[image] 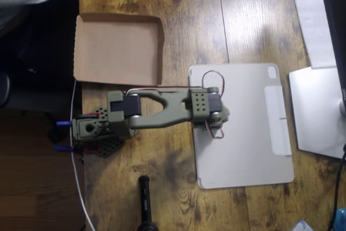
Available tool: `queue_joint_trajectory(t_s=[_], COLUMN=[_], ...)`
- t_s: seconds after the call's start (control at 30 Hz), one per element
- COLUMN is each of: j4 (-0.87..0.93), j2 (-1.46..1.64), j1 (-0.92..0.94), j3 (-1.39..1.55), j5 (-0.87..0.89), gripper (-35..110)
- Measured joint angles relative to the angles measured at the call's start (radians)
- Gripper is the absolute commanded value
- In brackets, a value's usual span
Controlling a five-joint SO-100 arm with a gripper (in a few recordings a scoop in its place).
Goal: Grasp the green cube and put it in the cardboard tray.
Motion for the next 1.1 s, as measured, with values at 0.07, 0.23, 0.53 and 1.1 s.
queue_joint_trajectory(t_s=[0.07, 0.23, 0.53, 1.1], j4=[-0.006, 0.071, 0.103, -0.074], j2=[0.002, 0.002, 0.002, -0.114], j1=[-0.009, -0.031, -0.121, -0.034], j3=[0.029, 0.015, -0.028, -0.026], j5=[0.014, 0.048, 0.118, 0.054], gripper=[31, 31, 36, 36])
